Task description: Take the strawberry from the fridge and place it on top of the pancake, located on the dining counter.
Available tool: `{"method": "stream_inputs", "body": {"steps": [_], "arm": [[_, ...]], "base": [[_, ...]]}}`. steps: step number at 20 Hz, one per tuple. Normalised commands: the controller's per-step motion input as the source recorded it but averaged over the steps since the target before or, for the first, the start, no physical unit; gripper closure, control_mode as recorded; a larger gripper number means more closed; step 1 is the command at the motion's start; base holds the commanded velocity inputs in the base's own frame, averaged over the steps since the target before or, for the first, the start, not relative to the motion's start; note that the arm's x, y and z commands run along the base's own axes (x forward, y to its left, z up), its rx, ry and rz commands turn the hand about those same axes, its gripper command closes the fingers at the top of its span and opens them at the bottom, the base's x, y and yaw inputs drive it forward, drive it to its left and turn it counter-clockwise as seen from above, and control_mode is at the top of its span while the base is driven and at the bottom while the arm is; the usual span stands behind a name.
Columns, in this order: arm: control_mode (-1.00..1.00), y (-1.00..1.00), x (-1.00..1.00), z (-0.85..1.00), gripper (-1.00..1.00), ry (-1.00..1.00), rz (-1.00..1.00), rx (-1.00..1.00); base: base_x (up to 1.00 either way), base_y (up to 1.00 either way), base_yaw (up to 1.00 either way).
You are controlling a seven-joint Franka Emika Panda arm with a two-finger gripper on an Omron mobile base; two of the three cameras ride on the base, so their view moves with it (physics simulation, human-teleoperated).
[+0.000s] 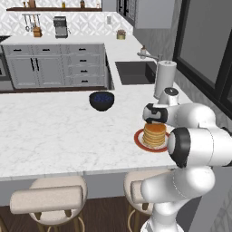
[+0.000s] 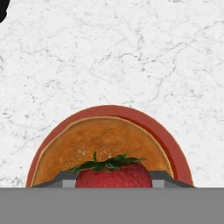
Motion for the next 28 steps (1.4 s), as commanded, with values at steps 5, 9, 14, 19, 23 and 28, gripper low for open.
{"method": "stream_inputs", "body": {"steps": [5,9,14,19,23,28], "arm": [[-1.00,0.11,-0.13,0.00,1.00,0.00,0.00,0.00],[-1.00,0.08,-0.15,0.00,1.00,0.00,-0.02,0.00],[-1.00,-0.01,-0.06,0.00,1.00,0.00,0.00,0.00],[-1.00,0.00,0.00,-0.07,1.00,0.02,0.00,0.00],[-1.00,0.00,0.00,-0.10,1.00,0.02,0.00,0.00],[-1.00,0.00,0.00,-0.10,-1.00,0.01,0.00,0.00]], "base": [[0.00,0.00,0.00],[0.00,0.00,0.00],[0.00,0.00,0.00],[0.00,0.00,0.00],[0.00,0.00,0.00],[0.00,0.00,0.00]]}}
